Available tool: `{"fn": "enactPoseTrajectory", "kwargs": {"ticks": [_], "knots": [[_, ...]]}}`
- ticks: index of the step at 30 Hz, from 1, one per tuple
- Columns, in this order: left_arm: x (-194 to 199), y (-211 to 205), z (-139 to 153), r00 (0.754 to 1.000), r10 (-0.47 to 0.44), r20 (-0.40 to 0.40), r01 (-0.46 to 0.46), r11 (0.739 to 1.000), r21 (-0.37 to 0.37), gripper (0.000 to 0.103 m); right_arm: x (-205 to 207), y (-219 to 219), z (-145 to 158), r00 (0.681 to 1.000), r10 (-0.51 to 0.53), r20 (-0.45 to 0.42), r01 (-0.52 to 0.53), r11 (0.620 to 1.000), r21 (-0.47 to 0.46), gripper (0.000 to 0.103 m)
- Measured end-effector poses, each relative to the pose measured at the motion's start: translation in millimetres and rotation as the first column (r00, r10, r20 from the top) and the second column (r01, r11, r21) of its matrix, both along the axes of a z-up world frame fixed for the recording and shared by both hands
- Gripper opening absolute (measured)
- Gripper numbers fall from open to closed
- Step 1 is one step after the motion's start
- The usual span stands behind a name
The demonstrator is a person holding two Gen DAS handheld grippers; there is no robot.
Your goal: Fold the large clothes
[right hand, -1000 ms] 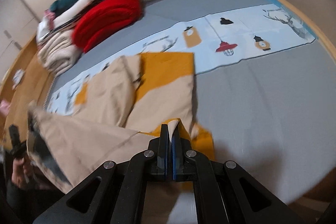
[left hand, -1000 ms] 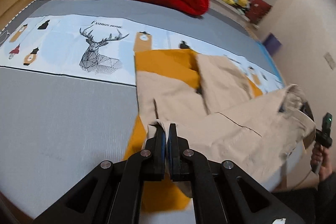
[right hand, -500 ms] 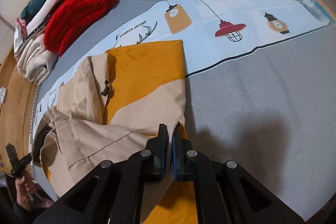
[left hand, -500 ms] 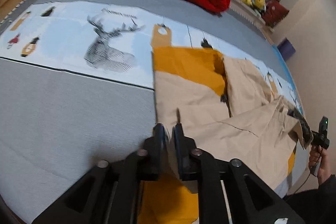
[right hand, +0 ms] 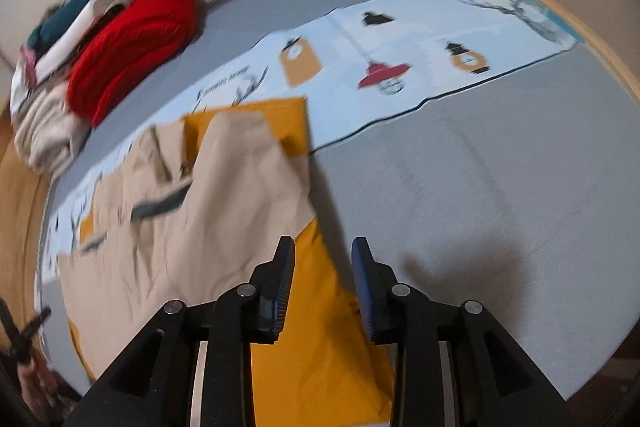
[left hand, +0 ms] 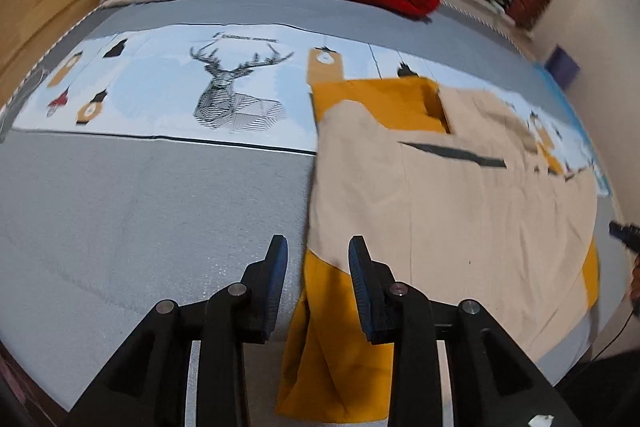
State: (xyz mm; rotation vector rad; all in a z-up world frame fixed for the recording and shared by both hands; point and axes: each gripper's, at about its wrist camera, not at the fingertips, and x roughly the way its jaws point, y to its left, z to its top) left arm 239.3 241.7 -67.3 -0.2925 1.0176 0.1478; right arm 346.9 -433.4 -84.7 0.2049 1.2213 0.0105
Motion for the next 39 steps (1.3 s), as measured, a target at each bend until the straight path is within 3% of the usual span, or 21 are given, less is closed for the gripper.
{"fn": "enactPoseTrajectory", "kwargs": {"ticks": [9,16,20,30,39], "knots": [[24.2,-11.3,-14.2,0.998,-0.028,-0.058,0.029,1.000,0.006,0.033,6.9,30.6,-24.9,0.993,0.110,-0.045,-0.110,0.994,-0.013,0.031],[41.0,-11.4,-23.9,0.996,-0.015,-0.091,0.016,1.000,0.007,0.045,17.6,64.5,-37.0,0.980,0.189,-0.067,-0.183,0.979,0.088,0.032],[50.4,-11.2,-28.0,0.995,0.007,-0.098,-0.008,1.000,-0.012,0.048,21.2,86.6,-46.0,0.968,0.231,-0.100,-0.221,0.970,0.099,0.050],[63.2,-14.3,-38.4,0.991,0.020,-0.132,-0.018,1.000,0.020,0.049,25.7,106.8,-54.3,0.963,0.242,-0.117,-0.236,0.970,0.059,0.050],[65.4,-12.9,-41.3,0.990,0.035,-0.136,-0.033,0.999,0.015,0.049,27.9,115.6,-47.7,0.962,0.259,-0.089,-0.242,0.956,0.166,0.050]]}}
